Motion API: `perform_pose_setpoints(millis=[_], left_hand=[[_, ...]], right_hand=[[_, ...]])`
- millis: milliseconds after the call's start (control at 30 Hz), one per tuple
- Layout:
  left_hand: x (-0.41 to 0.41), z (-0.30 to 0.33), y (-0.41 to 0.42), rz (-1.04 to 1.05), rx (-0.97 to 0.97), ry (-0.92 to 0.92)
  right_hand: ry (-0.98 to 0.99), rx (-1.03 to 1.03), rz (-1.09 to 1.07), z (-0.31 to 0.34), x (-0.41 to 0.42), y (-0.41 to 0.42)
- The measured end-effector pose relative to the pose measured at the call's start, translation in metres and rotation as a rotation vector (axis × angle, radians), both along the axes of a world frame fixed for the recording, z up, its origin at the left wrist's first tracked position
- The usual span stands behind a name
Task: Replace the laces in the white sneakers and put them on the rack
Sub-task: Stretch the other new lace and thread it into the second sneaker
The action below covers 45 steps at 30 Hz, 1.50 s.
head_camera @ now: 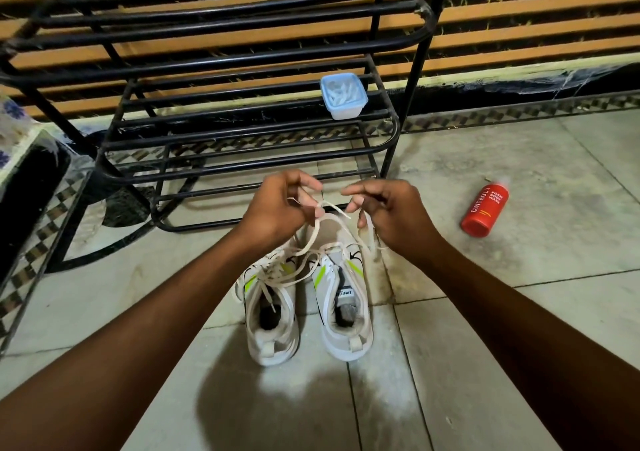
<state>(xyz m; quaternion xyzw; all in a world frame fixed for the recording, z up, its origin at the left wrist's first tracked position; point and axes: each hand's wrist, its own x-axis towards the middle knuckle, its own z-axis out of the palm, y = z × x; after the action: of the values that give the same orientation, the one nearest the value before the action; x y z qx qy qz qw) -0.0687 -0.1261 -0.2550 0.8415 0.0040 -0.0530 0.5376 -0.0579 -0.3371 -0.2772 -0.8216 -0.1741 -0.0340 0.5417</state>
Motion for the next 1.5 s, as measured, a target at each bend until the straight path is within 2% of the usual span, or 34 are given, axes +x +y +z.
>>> perform_pose_setpoints(millis=[100, 200, 500, 833, 1067, 1233, 1500], left_hand=[[0.001, 0.021, 0.0, 0.011, -0.069, -0.031], [0.0, 0.049, -0.001, 0.018, -0.054, -0.148], [0.004, 0.201, -0.005, 0.126, -0.162, -0.472], [-0.016, 0.329, -0.002, 0.184, -0.313, -0.582], [-0.028, 0.372, 0.0, 0.178, -0.322, -0.578], [-0.032, 0.383, -0.003, 0.177, -0.334, -0.602], [-0.031, 0.4, -0.008, 0.236, -0.358, -0.641]], right_hand=[[-0.031, 0.088, 0.0, 0.024, 0.0, 0.0], [-0.112, 0.146, -0.002, 0.057, 0.0, -0.002], [-0.321, 0.217, -0.162, 0.201, 0.019, -0.005], [-0.363, 0.359, -0.165, 0.355, 0.003, 0.011], [-0.257, 0.398, -0.229, 0.379, -0.002, 0.035], [-0.317, 0.433, -0.272, 0.372, -0.013, 0.047], [-0.309, 0.507, -0.275, 0.362, -0.023, 0.058]])
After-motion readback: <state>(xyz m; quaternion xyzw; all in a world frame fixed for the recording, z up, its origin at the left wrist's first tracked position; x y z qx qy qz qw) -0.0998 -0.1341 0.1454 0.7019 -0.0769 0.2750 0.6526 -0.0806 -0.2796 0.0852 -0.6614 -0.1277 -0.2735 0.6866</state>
